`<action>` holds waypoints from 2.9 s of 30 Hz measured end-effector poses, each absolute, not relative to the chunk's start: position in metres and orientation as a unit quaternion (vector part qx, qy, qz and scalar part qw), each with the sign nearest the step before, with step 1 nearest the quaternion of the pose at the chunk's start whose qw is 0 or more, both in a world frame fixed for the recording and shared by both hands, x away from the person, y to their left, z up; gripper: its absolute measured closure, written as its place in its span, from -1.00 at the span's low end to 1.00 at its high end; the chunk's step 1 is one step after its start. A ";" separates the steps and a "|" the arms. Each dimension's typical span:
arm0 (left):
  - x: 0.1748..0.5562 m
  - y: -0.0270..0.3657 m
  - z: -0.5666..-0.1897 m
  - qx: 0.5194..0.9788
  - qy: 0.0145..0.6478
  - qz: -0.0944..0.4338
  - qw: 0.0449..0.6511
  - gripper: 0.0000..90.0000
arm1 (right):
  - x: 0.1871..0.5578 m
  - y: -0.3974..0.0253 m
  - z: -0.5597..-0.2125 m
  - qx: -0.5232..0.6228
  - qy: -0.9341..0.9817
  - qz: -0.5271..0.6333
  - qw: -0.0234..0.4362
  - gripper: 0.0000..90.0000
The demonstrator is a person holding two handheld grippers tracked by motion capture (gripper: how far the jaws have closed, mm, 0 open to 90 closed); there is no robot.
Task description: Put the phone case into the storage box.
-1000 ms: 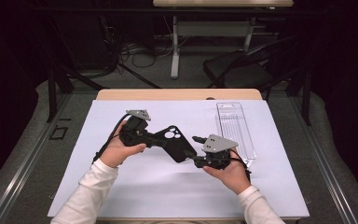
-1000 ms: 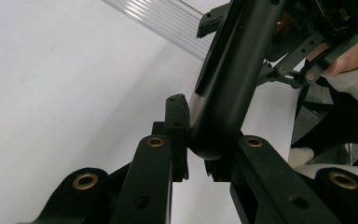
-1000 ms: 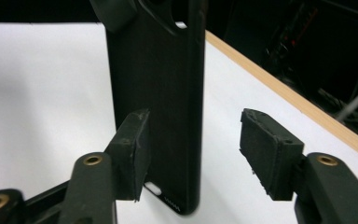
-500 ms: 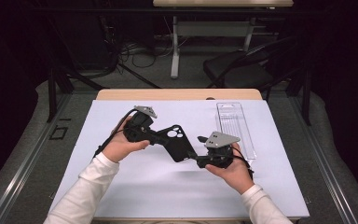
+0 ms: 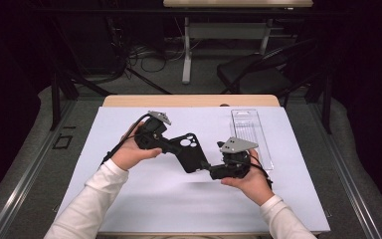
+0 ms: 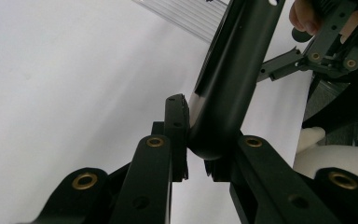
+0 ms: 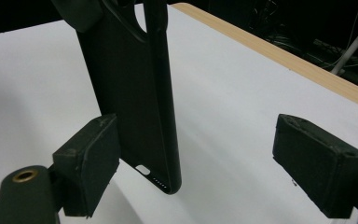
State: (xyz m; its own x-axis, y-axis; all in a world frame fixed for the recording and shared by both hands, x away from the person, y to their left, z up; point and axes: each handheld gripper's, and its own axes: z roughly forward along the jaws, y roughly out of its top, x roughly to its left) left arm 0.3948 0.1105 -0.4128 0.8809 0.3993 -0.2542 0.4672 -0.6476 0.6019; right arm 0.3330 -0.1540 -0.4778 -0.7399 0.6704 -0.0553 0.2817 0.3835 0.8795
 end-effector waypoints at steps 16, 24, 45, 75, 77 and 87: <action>0.398 0.105 -0.409 0.914 0.231 -0.050 0.330 0.81 | 0.332 -0.154 -0.463 0.279 0.829 0.445 0.194 -0.58; 0.398 0.101 -0.404 0.919 0.228 -0.048 0.319 0.81 | 0.332 -0.154 -0.445 0.271 0.834 0.433 0.209 -0.37; 0.407 0.090 -0.404 0.927 0.235 -0.051 0.288 0.81 | 0.329 -0.145 -0.430 0.232 0.842 0.423 0.243 0.09; 0.409 0.074 -0.405 0.938 0.230 -0.040 0.256 0.81 | 0.336 -0.139 -0.413 0.215 0.845 0.407 0.271 0.43; 0.409 0.073 -0.406 0.939 0.228 -0.039 0.253 0.81 | 0.337 -0.137 -0.413 0.212 0.846 0.405 0.274 0.44; 0.407 0.070 -0.408 0.942 0.225 -0.033 0.247 0.81 | 0.337 -0.133 -0.411 0.206 0.847 0.404 0.275 0.53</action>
State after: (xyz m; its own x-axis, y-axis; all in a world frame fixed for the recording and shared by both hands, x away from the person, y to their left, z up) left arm 0.4071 0.0699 -0.4075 0.8969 0.4068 -0.1733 0.4395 -0.7772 0.4503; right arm 0.3369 -0.1334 -0.4110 -0.7634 0.5721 -0.2998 0.1269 0.5879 0.7989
